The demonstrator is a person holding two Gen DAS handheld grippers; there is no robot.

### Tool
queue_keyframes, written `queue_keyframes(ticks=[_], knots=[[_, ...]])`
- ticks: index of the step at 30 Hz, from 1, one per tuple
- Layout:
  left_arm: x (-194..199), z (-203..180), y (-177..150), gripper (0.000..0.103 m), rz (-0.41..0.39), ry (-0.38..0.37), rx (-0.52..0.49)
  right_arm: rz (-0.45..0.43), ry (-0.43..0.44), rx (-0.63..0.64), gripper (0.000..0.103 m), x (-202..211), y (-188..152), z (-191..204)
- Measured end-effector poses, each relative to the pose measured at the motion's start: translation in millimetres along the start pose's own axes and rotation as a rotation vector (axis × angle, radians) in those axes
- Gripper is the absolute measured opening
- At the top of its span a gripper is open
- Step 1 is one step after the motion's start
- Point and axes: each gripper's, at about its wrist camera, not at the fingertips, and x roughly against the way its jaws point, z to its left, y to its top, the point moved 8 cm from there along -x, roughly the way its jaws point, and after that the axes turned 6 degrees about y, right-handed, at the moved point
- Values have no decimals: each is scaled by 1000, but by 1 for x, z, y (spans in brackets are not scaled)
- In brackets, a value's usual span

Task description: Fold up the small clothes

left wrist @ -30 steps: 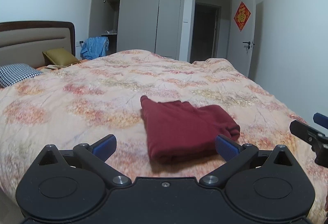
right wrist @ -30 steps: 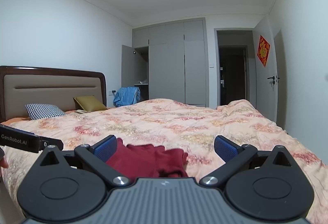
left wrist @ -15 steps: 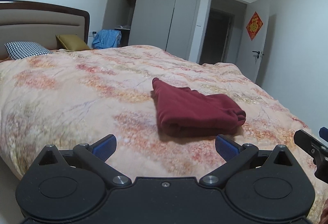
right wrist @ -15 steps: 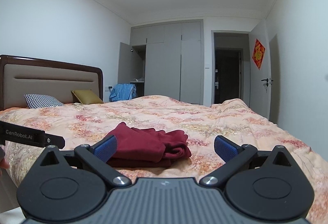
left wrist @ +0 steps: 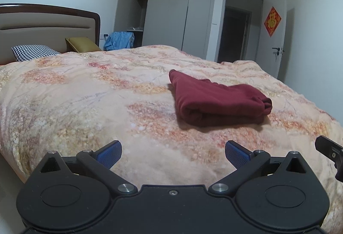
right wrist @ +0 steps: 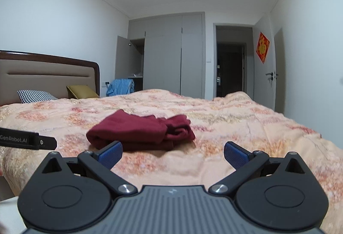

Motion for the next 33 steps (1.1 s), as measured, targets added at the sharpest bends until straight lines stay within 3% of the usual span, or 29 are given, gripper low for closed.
queue_keyframes(ticks=[33], knots=[[-2, 0, -2, 102, 21, -7, 18, 29, -6, -15, 103, -6, -8, -5]])
